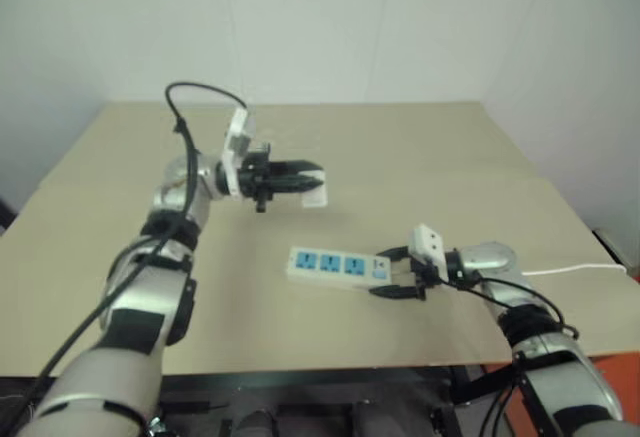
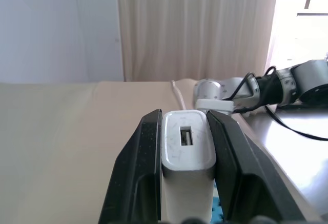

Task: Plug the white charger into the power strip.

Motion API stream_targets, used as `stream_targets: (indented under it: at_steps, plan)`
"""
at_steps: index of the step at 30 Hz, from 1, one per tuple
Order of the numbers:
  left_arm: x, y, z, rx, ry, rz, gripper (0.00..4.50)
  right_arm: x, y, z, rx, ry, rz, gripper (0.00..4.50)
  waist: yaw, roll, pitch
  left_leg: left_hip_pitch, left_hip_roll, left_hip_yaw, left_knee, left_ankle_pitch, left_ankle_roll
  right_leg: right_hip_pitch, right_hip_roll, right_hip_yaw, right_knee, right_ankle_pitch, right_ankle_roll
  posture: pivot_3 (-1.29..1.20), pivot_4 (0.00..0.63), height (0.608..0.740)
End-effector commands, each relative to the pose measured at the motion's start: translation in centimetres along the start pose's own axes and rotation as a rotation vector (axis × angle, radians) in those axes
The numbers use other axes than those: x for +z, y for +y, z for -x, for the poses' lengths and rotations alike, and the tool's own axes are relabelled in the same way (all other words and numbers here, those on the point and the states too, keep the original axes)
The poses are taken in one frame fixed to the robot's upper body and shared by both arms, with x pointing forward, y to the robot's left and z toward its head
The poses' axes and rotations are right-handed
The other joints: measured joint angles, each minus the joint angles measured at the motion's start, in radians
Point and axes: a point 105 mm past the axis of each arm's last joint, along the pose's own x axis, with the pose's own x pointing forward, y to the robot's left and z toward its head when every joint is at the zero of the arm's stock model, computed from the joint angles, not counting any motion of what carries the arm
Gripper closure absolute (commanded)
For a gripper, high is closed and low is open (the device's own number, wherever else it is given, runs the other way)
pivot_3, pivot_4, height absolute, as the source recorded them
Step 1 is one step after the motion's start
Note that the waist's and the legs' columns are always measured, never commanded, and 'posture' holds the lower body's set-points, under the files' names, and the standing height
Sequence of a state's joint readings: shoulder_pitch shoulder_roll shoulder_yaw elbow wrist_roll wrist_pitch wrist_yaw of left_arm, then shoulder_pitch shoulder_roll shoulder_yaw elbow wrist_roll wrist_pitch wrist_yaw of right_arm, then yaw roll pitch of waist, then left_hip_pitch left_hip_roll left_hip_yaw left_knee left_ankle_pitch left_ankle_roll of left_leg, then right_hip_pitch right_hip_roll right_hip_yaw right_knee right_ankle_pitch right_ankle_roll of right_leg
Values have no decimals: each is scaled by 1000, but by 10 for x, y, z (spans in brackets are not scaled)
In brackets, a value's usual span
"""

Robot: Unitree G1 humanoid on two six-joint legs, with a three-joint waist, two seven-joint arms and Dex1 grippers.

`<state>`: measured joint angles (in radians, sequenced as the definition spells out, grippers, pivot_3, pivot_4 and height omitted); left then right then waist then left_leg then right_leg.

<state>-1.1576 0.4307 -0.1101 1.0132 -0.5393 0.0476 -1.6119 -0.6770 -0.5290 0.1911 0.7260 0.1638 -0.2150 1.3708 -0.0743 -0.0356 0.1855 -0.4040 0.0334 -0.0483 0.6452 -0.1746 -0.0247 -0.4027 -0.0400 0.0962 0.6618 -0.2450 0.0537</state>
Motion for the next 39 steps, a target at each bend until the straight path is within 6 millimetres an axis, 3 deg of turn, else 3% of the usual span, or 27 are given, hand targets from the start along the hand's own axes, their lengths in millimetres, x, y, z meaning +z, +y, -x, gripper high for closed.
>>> stream_targets:
  at_steps: [1,7,14,25,39]
  plan:
    - [3,-4,-9,-30,-47,-10,3489,-21,10,-10,49,82,-25,1087,-1,-1,0,1,0,0,0,0,0,0,0,0,0,0,0,0,150,740]
    - [-17,-7,-25,-53,-49,34,3489,-22,12,-18,62,71,-24,1087,-22,-1,-1,13,0,-1,-1,0,0,13,1,0,-2,-1,-1,0,150,740]
    - [-48,-10,-39,-85,102,39,3489,-24,15,-19,67,79,-19,1087,-30,-2,-1,14,0,-1,-3,0,0,14,1,1,-3,-1,-1,0,150,740]
    - [-67,-15,-43,-97,144,81,3489,-27,18,-19,61,87,-17,1087,-31,-2,-1,14,0,-1,-3,0,0,14,1,0,-4,-1,-1,0,150,740]
    - [-75,-18,-49,-112,158,103,3489,-30,21,-22,57,96,-16,1087,-35,-2,-1,14,0,-1,-4,0,0,14,1,0,-5,-1,-1,0,150,740]
